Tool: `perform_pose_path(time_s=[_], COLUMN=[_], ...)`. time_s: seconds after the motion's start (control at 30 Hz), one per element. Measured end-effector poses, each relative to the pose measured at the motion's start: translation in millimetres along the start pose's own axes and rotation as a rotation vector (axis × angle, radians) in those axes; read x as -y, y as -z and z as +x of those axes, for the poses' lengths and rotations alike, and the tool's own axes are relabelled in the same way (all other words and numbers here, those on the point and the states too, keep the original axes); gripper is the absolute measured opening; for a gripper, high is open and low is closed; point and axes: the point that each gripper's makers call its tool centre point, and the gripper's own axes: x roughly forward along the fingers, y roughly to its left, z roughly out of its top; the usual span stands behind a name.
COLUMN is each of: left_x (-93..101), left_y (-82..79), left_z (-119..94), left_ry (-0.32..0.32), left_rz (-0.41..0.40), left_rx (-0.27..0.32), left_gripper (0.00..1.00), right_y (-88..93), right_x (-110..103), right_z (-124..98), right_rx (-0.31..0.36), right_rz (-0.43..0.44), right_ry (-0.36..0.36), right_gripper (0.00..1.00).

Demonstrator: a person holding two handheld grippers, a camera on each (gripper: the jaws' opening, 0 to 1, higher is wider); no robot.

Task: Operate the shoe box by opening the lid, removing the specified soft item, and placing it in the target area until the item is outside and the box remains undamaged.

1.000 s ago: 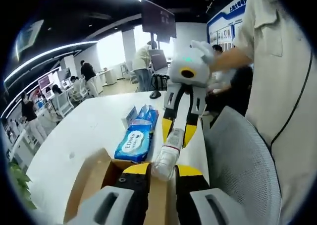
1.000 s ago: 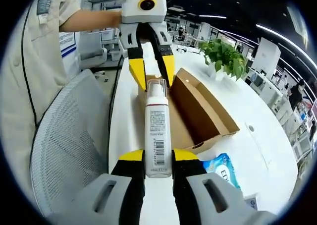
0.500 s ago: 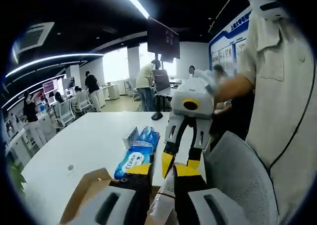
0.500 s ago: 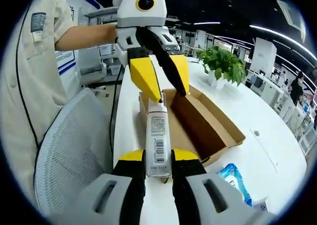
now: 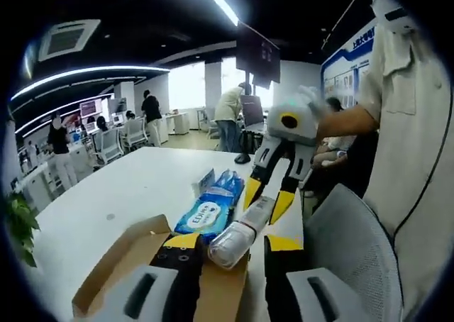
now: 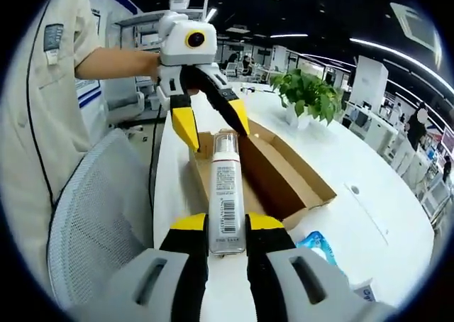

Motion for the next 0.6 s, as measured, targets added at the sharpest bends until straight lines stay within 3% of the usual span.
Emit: perform_pose_path(time_s=[0.2,0.4,0.6], left_x=[0.5,-6.0,4.1], left_y=[-6.3,-8.1,-8.2], left_z=[6,3,5], left_ry=[0.013,0.005,0.066], left_rz=[-0.120,-0.179,-0.281], left_rx=[0.093,0.149,0.196], left_gripper=[0.39,0.36,0.36], right_y=[-10.8,-16.3,-27.8], right_x=[2,0,2], right_z=[-3,-5,-7], right_rx=[0.041,0.066,0.123], right_rz=[0.000,0.011,0.036], right_ry=[0.007,0.005,0.003], right_gripper=[0.16,0.16,0.16])
